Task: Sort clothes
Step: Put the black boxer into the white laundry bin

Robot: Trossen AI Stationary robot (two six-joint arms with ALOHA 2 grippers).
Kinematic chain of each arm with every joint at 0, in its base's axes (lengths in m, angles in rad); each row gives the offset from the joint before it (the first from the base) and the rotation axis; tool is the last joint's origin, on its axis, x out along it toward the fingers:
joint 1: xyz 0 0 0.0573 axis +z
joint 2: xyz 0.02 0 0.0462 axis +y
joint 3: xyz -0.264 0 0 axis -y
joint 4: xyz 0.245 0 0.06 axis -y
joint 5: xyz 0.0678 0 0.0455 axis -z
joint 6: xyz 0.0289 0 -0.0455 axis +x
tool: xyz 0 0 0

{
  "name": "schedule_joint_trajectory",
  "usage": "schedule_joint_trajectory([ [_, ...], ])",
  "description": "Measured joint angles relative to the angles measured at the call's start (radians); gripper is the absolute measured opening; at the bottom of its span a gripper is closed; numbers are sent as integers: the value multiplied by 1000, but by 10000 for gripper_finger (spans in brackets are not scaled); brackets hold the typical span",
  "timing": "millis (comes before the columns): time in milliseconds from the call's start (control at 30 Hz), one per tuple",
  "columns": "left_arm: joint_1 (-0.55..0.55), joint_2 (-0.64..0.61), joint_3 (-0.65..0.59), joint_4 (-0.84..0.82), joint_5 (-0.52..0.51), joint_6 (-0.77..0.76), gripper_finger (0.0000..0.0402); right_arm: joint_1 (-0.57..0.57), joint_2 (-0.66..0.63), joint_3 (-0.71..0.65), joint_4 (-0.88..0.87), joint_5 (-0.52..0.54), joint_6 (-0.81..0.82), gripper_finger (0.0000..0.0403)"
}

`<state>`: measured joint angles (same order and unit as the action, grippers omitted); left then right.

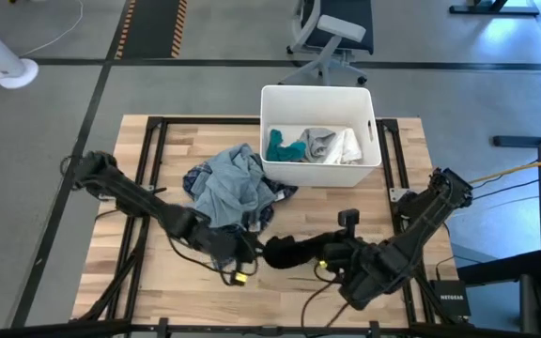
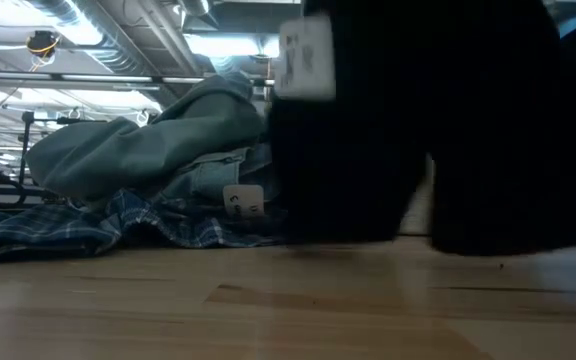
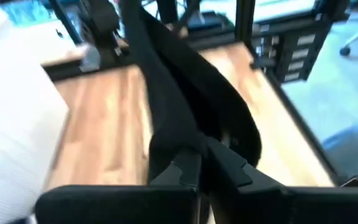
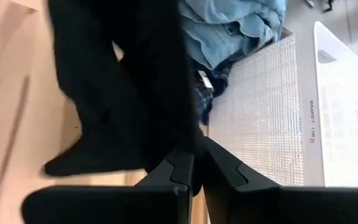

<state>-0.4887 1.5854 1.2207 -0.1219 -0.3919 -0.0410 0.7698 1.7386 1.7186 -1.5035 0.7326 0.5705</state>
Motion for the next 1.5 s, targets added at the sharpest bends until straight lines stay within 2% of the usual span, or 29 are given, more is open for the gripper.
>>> schedule_joint_trajectory([
  [233, 42, -137, 1, -85, -2, 21, 3, 49, 0, 41, -17, 6, -2, 28],
  [433, 97, -148, 0, -213, 5, -59, 9, 55, 0, 50, -39, 37, 0, 28],
  [533, 123, -134, -14, -252, 77, -116, 6, 54, 0, 40, -38, 38, 2, 28],
  [633, 144, -113, -37, -253, 131, -127, 3, 46, 0, 14, -43, 46, 2, 28],
  [933, 246, -86, -45, -191, 88, -55, 3, -9, -9, -91, -70, 124, -45, 28],
  [1100, 208, -84, -45, -168, 86, -51, 3, 19, -7, -122, -58, 128, -55, 28],
  [1233, 115, -42, -72, -154, 93, -50, 4, 95, 7, -193, 78, 101, -52, 28],
  [1333, 43, 7, -120, -106, 93, -60, 3, 145, 6, -281, 286, 100, -53, 28],
  [1500, -49, 117, -178, -20, 95, -137, 9, 193, 6, -444, 625, 32, -55, 28],
])
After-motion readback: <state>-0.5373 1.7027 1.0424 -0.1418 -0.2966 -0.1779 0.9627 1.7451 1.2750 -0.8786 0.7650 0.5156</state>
